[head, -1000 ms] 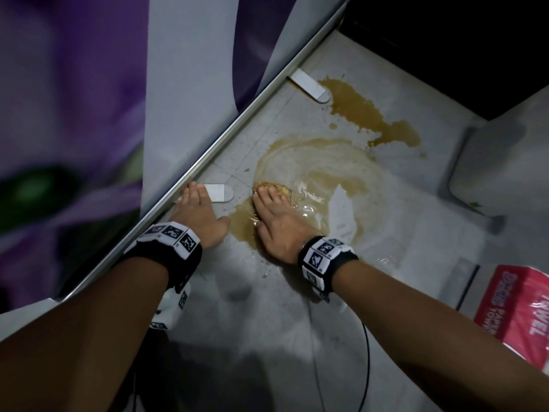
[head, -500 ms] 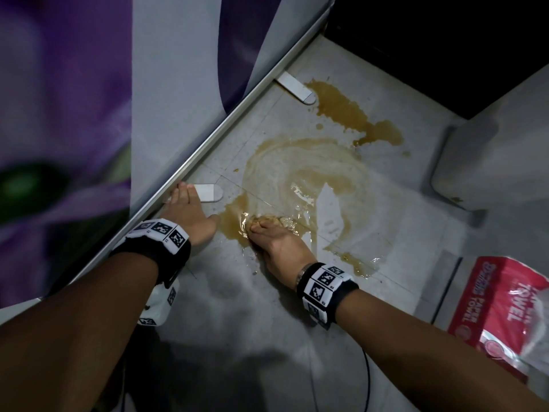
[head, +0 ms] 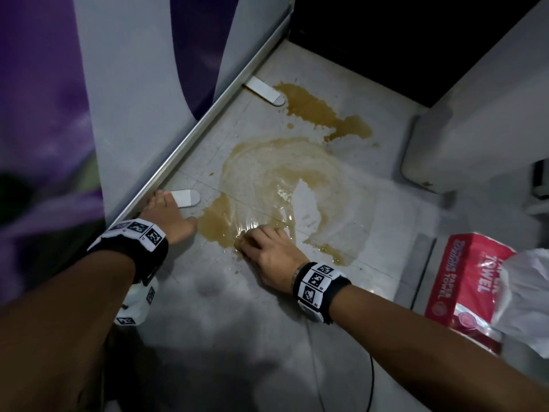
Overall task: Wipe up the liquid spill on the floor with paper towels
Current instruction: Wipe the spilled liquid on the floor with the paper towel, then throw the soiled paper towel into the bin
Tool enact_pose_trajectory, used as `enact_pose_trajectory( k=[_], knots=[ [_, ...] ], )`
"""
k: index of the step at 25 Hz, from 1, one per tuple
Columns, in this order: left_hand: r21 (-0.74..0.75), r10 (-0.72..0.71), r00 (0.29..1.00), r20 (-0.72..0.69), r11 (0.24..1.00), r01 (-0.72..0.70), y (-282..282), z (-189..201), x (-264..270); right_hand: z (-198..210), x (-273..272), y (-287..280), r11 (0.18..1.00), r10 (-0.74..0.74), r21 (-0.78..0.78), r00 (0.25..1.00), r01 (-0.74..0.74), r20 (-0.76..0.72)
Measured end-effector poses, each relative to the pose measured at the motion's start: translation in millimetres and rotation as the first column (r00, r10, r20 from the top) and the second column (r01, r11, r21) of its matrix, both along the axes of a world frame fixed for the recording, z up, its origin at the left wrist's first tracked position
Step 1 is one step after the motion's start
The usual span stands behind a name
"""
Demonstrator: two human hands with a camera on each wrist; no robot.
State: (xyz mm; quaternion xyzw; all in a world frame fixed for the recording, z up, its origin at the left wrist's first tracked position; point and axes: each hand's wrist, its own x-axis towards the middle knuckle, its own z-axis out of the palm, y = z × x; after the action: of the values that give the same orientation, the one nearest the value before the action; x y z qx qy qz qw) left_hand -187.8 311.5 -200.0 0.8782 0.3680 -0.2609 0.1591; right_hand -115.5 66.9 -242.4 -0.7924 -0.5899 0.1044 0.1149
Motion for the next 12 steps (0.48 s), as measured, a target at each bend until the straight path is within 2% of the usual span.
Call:
enact_pose_trajectory(
  k=[3,4,6,8,10,12],
  knots=[
    [-0.042,0.044,0.999,-0.03,0.998,-0.045,9.6,12.0,8.5,5.6,1.0,-2.4,0.999,-0.034,-0.004,0.999,0.033,-0.017],
    [-0.058,0.039,0.996,-0.079,0.997,-0.043,9.0,21.6,11.7,10.3,1.6,-2.6,0.999,-0.024,-0.039,1.0,0.024,-0.007],
    [-0.094,-0.047,0.984,-0.175,0.995,0.031,4.8,41.5,23.2,27.4,5.1,-5.3,0.981,-0.003,-0.192,1.0,0.007,0.018],
    [-0.115,-0.144,0.965,-0.219,0.986,0.121,-6.7,64.6,40.4,54.7,17.8,-12.8,0.941,-0.029,-0.337,0.999,0.021,-0.018],
    [-0.108,-0.247,0.96,-0.132,0.966,0.234,-23.3,94.2,66.6,88.4,42.0,-26.1,0.908,-0.209,-0.403,0.957,0.113,-0.203],
    [-0.067,-0.351,0.934,0.068,0.932,0.356,-41.4,128.1,98.6,124.9,72.6,-44.6,0.887,-0.382,-0.399,0.855,0.232,-0.352]
  ],
)
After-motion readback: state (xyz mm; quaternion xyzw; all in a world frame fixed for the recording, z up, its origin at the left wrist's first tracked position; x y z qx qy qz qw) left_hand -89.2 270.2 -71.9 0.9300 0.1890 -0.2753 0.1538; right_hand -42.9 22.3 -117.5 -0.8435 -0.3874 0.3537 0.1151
